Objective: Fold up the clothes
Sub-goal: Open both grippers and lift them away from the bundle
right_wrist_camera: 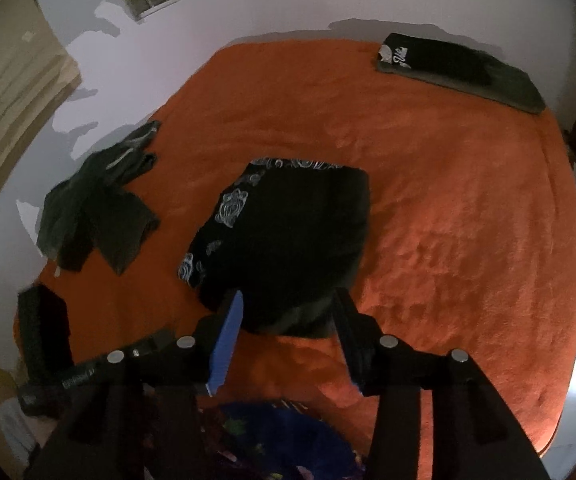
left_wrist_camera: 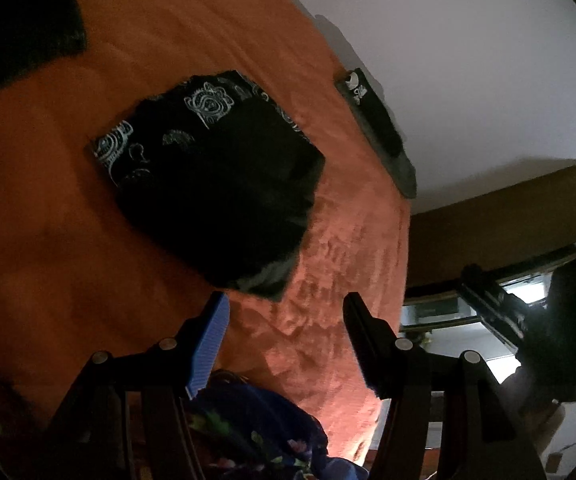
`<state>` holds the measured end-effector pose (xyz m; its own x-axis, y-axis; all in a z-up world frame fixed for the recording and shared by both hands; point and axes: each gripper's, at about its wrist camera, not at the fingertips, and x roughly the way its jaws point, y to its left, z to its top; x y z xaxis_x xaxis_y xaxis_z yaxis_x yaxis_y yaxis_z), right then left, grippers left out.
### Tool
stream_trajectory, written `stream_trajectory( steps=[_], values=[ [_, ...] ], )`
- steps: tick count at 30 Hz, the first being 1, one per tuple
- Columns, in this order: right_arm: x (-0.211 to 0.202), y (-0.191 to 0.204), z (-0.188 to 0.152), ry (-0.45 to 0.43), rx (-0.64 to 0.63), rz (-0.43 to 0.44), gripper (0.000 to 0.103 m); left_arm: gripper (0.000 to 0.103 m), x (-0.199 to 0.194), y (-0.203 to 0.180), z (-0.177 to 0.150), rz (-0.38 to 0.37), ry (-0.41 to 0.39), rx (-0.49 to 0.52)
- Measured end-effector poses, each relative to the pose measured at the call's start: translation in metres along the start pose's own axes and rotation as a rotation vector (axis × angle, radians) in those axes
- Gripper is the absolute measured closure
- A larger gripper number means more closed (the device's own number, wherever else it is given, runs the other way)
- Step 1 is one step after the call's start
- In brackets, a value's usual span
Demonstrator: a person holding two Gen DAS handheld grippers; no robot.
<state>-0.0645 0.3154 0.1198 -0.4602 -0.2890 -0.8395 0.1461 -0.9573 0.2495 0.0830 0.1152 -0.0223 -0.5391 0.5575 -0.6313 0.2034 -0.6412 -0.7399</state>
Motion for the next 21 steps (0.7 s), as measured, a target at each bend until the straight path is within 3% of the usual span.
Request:
stream_trajectory(
  steps=[11, 21],
  values=[
    [0.025, 0.011, 0.012, 0.021, 0.002, 0.015, 0.058, 0.042, 0.002, 0.021, 0.011, -0.025, -0.008, -0.037],
    [0.062, -0.019, 0.014, 0.055, 0.129, 0.074, 0.058, 0.042, 0.010, 0.038, 0.019, -0.005, -0.029, -0.072]
  ],
)
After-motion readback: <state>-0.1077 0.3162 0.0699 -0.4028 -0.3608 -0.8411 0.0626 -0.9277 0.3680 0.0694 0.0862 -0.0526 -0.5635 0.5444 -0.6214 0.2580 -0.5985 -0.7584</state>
